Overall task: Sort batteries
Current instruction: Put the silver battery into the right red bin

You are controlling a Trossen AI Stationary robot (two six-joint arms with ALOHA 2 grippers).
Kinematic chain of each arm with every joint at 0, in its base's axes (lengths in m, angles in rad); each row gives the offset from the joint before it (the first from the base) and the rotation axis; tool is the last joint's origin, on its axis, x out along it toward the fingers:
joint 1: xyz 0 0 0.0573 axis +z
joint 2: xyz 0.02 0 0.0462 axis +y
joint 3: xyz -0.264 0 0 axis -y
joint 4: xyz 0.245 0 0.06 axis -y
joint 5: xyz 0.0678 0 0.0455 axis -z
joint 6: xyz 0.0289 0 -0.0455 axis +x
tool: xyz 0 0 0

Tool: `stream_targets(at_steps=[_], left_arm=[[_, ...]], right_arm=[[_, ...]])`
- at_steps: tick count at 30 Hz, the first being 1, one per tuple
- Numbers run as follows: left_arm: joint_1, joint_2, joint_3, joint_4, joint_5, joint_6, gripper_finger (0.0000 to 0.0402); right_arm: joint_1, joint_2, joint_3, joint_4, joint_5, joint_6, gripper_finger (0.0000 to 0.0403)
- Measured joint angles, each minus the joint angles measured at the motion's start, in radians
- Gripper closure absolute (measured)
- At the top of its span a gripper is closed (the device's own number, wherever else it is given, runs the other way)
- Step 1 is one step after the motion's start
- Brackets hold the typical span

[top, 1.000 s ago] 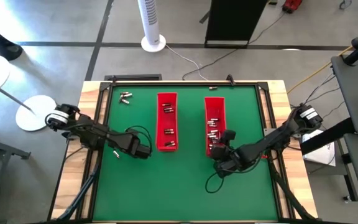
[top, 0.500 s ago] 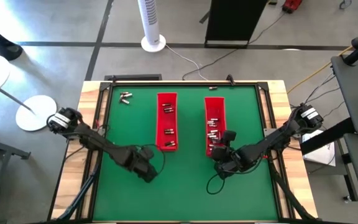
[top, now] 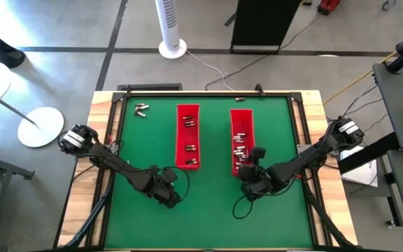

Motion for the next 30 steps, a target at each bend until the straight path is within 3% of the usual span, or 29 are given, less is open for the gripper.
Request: stream_targets(at_steps=[7,12,17,22,30], left_arm=[[0.000,-0.004,-0.071,0.073,0.016,0.004,0.0324],[-0.013,-0.012,-0.150,0.205,-0.013,0.118,0.0323],[-0.031,-0.015,-0.185,0.234,-0.030,0.104,0.0324],[-0.093,-0.013,-0.200,0.256,-0.116,0.113,0.0325],[-0.165,-0.008,-0.217,0.261,-0.200,-0.079,0.0325]], right_arm=[[0.000,0.000,0.000,0.003,-0.002,0.000,0.0204],[0.000,0.000,0.000,0.005,-0.021,0.000,0.0204],[0.000,0.000,0.000,0.007,-0.021,0.000,0.0204],[0.000,-0.015,0.000,0.007,-0.021,-0.005,0.0204],[0.000,-0.030,0.043,0.008,-0.021,-0.005,0.0204]])
